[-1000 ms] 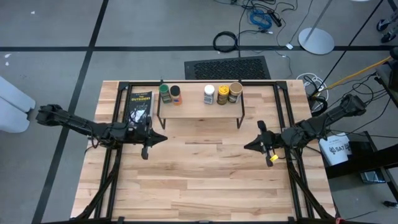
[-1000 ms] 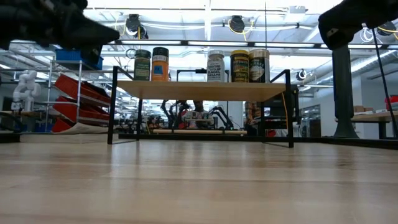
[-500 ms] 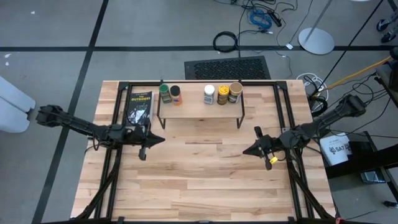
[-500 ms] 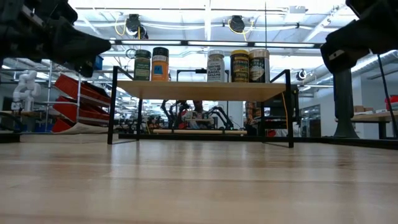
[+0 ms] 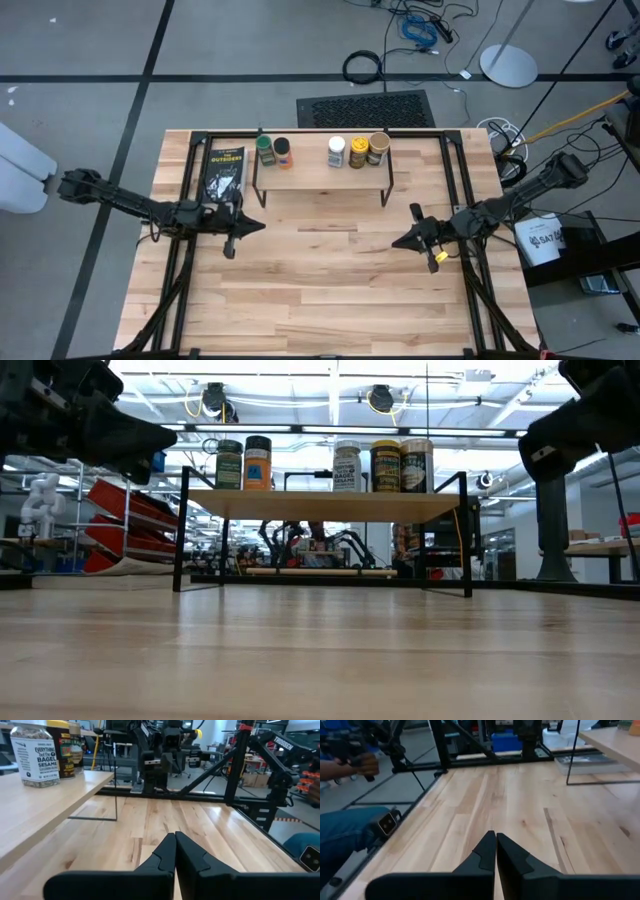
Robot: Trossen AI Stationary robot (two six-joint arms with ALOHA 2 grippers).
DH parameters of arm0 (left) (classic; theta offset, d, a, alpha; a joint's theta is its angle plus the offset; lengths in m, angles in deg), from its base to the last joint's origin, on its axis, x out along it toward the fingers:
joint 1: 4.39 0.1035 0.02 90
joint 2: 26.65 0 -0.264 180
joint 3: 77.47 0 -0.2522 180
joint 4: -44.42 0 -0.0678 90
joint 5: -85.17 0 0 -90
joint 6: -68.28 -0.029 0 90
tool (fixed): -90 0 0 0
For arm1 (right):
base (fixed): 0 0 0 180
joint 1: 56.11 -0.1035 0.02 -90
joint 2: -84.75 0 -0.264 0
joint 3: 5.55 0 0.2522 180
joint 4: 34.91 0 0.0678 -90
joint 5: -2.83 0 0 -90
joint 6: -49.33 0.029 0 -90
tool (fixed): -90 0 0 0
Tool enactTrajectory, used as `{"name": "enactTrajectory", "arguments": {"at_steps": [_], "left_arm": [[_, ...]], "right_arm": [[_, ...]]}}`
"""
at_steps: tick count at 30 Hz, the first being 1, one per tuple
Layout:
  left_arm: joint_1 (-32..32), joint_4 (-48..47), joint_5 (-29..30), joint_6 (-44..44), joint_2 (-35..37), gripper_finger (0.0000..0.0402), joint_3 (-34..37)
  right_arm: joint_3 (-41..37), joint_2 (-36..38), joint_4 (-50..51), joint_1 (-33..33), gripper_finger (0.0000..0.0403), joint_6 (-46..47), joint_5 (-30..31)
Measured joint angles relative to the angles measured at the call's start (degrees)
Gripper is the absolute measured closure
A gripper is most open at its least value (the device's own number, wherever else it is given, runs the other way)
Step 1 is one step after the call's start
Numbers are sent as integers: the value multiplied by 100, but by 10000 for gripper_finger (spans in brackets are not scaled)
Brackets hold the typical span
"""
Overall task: Shelf spices
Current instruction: Return to Home Position
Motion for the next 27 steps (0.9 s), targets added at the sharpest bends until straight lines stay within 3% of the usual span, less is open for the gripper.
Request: {"name": "enactTrajectory", "arguments": {"at_steps": [8, 15, 27], "left_arm": [[2, 11, 41, -23, 0, 395, 2], [2, 45, 49, -22, 0, 395, 2], [2, 61, 53, -11, 0, 395, 4]], "right_arm": [[-133, 45, 69, 0, 403, -5, 32], [-797, 251, -970, 2, 403, 65, -14], [-1003, 912, -598, 144, 403, -307, -2]]}}
